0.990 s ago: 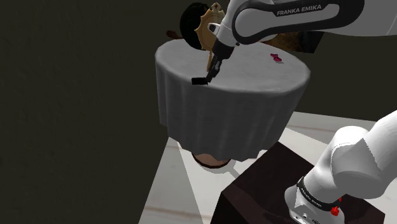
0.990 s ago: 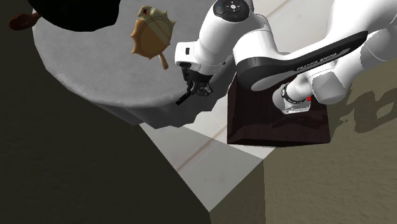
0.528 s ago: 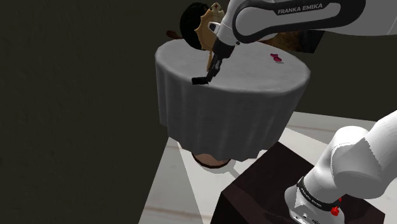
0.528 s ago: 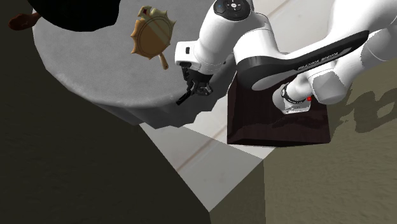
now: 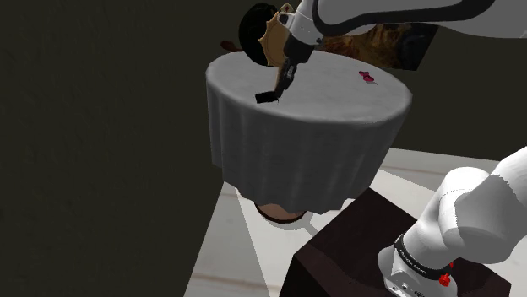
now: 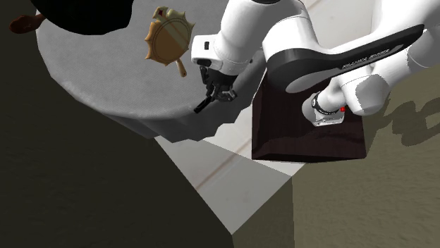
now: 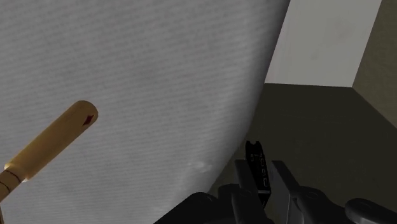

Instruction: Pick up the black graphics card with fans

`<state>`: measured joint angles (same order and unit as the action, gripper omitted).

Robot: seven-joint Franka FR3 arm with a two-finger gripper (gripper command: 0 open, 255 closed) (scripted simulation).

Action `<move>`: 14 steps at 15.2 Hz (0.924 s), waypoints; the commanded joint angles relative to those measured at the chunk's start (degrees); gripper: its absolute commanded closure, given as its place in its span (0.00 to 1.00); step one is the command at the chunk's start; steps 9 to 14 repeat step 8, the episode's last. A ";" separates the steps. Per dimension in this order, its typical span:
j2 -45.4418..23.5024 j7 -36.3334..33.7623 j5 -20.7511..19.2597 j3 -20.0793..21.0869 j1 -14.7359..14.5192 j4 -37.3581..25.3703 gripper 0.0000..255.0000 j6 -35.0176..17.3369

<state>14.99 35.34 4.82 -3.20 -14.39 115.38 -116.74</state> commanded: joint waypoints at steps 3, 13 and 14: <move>-0.21 -0.17 -0.10 -0.07 0.04 -3.37 1.00 3.18; -0.52 -0.36 -0.16 -0.08 0.05 -6.11 1.00 5.62; -0.52 -0.36 -0.16 -0.08 0.05 -6.11 1.00 5.62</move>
